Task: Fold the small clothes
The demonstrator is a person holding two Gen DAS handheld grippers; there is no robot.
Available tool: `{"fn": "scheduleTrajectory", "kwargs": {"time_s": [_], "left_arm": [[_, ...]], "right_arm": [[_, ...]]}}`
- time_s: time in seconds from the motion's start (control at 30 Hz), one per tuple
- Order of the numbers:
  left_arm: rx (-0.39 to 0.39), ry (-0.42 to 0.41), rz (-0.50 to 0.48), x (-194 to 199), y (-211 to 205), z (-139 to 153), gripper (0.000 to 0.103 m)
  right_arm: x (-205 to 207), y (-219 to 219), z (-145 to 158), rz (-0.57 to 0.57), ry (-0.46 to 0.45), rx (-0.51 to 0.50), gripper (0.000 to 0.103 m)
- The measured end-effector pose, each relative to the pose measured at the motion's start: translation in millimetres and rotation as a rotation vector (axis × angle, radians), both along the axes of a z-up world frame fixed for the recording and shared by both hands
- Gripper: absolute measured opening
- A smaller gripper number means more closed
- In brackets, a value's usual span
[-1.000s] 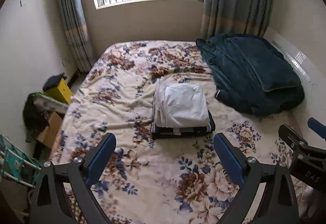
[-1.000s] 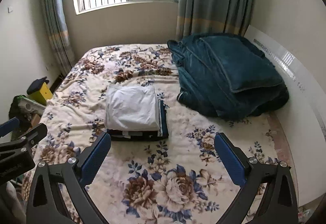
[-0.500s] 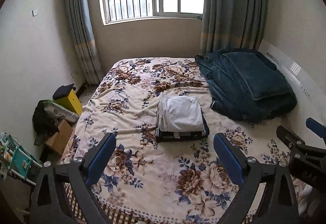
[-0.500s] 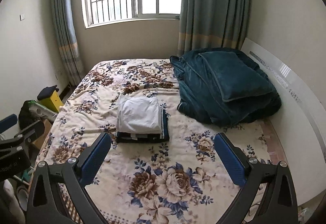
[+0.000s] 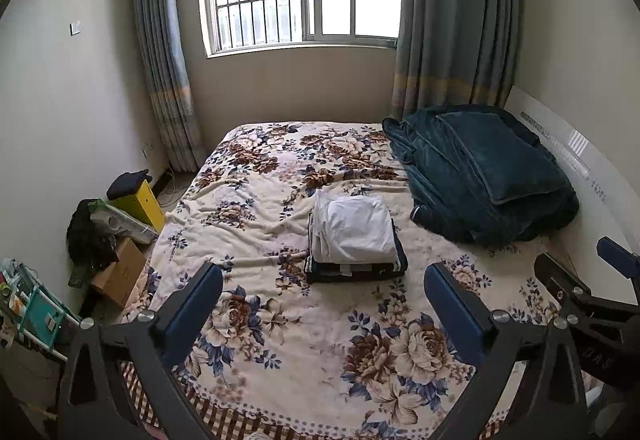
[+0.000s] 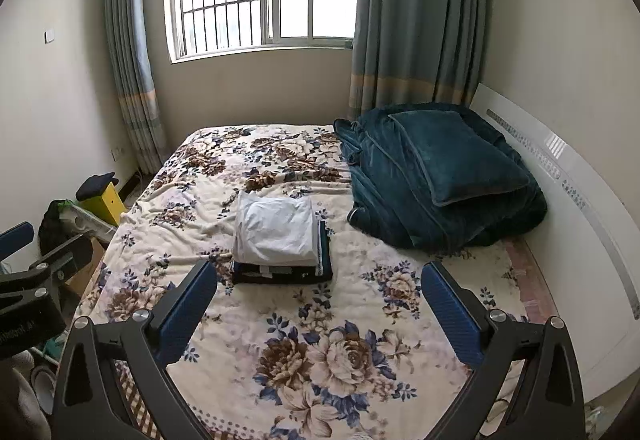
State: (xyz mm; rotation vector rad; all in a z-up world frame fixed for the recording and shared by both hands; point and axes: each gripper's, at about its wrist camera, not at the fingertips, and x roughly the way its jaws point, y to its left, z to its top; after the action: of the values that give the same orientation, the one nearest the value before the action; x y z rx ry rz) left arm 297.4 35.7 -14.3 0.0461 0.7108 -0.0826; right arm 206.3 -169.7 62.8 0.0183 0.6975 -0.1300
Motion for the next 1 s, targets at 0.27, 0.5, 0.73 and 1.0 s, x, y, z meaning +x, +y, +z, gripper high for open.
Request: {"fn": "scheduleTrajectory", "kwargs": {"time_s": [0.27, 0.5, 0.73, 1.0], "left_arm": [[0.002, -0.007, 0.004, -4.2, -1.3, 4.3, 0.103], [0.001, -0.016, 0.008, -3.4, -4.7, 8.0, 0.103], [0.0, -0.02, 0.008, -2.9, -6.0, 9.2, 0.103], [0.0, -0.021, 0.013, -5.1, -5.9, 9.9, 0.103]], "right_arm": [[2.5, -3.7, 3.6, 0.001, -0.015, -0.001, 0.103], [5.0, -1.4, 5.4, 0.009, -0.02, -0.002, 0.103], [4.5, -2.3, 5.7, 0.011, -0.028, -0.005, 0.103], [4.5, -1.3, 12.4, 0.013, -0.038, -0.001, 0.103]]}}
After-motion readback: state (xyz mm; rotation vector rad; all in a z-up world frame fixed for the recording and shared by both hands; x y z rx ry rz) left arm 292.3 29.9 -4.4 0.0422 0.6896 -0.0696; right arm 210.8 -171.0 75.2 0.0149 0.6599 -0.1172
